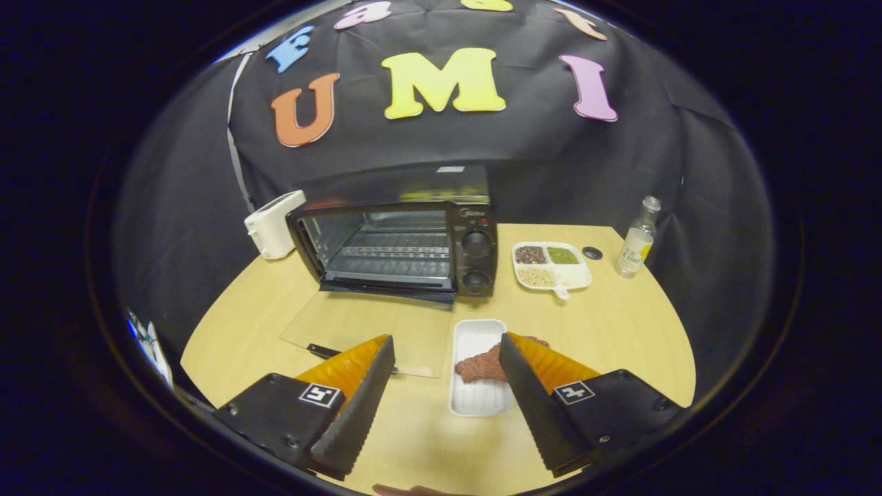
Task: Open the toaster oven, put the food inside, and close the toaster oven door.
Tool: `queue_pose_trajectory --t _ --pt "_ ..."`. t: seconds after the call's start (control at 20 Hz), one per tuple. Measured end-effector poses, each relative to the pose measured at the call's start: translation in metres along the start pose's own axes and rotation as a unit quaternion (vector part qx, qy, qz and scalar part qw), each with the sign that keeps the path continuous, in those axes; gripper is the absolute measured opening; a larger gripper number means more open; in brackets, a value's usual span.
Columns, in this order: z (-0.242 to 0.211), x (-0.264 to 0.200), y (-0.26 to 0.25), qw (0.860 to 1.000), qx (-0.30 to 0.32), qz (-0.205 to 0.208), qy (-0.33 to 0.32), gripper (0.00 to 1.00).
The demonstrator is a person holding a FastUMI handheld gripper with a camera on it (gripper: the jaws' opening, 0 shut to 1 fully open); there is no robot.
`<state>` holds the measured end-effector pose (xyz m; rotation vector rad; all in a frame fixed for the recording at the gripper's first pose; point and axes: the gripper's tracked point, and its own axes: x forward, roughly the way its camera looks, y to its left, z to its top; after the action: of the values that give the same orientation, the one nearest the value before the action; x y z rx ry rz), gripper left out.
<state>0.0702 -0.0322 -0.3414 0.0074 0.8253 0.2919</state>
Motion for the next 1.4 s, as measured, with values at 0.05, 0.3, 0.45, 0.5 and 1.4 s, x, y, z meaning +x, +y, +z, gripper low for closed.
queue_pose_trajectory --t 0.05,0.3,0.45,0.5,1.4 --pt "-0.001 0.000 -0.009 1.000 0.009 0.005 0.009 0.97" --pt "-0.006 0.012 -0.068 0.997 0.049 0.008 0.055 0.96" --pt "-0.018 0.024 -0.087 0.992 0.080 0.037 0.093 0.91" --pt "-0.022 0.028 -0.091 0.989 0.092 0.050 0.103 0.89" --pt "-0.003 -0.034 -0.063 0.987 0.123 0.058 0.091 0.10"
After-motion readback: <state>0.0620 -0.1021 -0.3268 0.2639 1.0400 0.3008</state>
